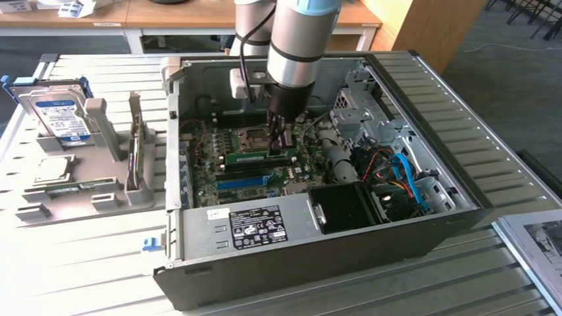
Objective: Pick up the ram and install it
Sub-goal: 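Insert the ram into the slot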
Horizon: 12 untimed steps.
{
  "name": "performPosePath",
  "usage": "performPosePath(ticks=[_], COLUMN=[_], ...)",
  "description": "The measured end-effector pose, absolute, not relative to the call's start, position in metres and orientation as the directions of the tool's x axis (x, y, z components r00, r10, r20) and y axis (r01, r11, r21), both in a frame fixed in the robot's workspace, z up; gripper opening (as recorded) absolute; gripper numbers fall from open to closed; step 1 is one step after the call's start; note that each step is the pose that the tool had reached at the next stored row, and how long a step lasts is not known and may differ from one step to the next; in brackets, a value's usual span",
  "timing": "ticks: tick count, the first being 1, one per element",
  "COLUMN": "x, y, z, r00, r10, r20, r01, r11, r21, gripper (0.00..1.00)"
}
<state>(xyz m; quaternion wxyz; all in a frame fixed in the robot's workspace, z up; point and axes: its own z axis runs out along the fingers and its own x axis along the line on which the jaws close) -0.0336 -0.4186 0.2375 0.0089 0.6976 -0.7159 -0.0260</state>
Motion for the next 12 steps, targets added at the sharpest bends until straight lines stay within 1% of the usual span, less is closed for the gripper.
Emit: performPosePath(ticks=[12], x=[-0.0336], y=[-0.4169], z=[0.2362], r00=[-0.027], r10=[-0.999], r20=[-0.024], r01=[-0.998], r11=[0.025], r21=[0.050], gripper=[0.12])
